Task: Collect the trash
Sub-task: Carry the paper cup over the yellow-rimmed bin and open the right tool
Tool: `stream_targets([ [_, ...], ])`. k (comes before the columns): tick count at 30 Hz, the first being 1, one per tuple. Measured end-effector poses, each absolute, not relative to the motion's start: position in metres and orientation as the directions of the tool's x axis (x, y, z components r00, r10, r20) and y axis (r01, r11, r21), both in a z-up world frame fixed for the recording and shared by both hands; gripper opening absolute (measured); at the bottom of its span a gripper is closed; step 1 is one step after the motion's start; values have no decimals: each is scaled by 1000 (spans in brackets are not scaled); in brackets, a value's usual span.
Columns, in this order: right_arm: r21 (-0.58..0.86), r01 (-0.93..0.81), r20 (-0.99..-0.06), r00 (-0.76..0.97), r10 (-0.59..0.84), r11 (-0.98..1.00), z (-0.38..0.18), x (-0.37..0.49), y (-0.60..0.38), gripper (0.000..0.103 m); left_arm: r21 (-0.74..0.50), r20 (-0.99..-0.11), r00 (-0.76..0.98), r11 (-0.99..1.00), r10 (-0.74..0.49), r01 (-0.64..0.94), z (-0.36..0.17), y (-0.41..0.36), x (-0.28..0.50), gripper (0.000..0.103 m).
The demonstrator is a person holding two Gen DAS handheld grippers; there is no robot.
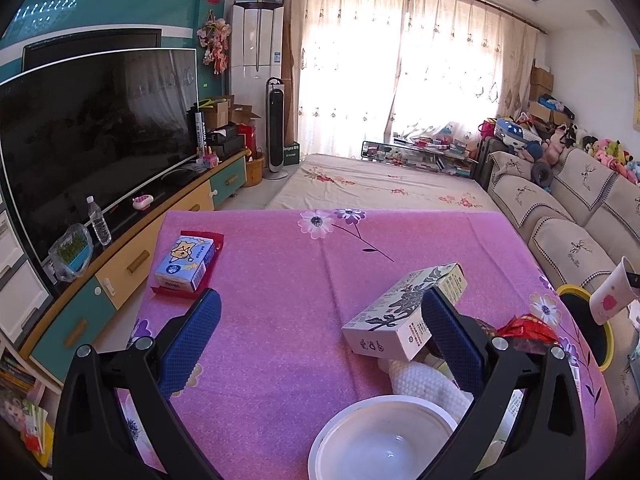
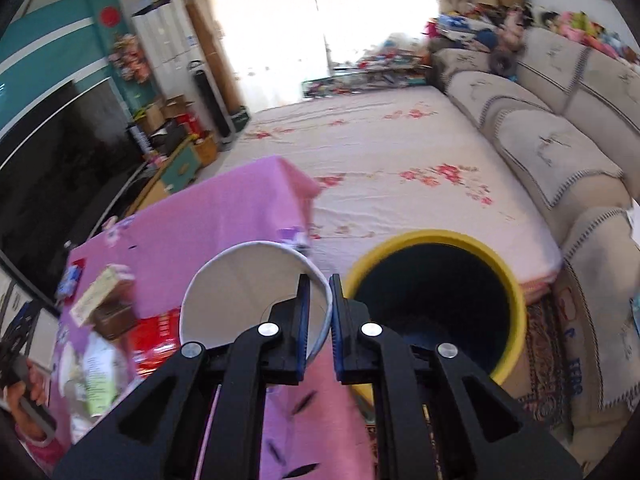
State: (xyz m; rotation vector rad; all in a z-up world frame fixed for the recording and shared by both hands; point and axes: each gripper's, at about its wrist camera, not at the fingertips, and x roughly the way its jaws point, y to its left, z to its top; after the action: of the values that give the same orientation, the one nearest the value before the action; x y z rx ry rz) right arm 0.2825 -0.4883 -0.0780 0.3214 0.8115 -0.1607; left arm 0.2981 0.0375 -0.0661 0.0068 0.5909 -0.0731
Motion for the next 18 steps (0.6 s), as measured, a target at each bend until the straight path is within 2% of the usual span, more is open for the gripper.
stream_targets([
  [4,191,418,-810,578,-97,888,-132,296,-542,9,-11,-549,833,997,-73,81,-65,34,297,99],
  [9,154,496,-873,473,-117,855,-187,314,-567,10,-2,-553,830,996,-73,87,-67,33,299,99],
  [12,148,528,-890,440,-121,836,-204,320,-576,12,1,-558,827,996,-74,90,-68,33,300,99],
  [15,146,546,-889,439,-133,825,-209,321,-581,21,2,-556,827,996,-76,93,-67,32,300,99],
  [18,181,541,-876,469,-116,821,-202,313,-578,21,3,-553,829,995,-84,103,-66,29,299,99],
])
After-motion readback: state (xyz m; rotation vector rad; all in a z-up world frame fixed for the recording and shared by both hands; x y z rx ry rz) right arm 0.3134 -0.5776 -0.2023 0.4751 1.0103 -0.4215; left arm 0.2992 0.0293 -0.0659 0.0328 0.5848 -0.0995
